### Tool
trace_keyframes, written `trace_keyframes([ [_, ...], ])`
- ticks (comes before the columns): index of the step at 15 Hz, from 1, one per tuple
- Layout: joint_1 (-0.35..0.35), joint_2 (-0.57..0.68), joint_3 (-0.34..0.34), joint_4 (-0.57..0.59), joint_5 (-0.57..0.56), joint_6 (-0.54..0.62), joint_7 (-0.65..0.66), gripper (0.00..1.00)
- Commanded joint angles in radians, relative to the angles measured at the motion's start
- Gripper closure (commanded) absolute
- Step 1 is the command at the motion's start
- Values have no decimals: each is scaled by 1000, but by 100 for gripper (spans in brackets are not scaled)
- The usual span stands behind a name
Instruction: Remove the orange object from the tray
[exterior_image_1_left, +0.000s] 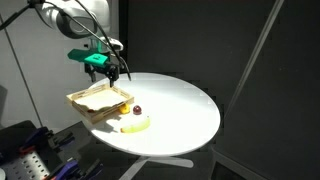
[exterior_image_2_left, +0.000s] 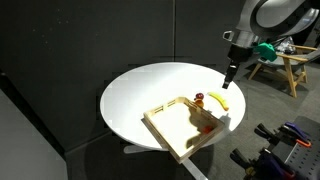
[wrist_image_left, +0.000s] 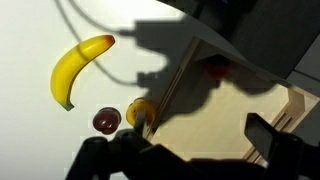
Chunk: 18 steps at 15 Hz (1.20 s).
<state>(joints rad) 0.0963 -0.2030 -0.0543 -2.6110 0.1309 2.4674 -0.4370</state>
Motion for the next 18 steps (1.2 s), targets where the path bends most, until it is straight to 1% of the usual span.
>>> trace_keyframes([
  [1,8,45,27,43,-13,-2,9,0],
  [7,27,113,76,93,-10,6,8,0],
  [11,33,179,107,125,-14,17,12,0],
  [15,30,251,134,135,-33,67,18,0],
  [18,25,302,149,133,-53,126,22,0],
])
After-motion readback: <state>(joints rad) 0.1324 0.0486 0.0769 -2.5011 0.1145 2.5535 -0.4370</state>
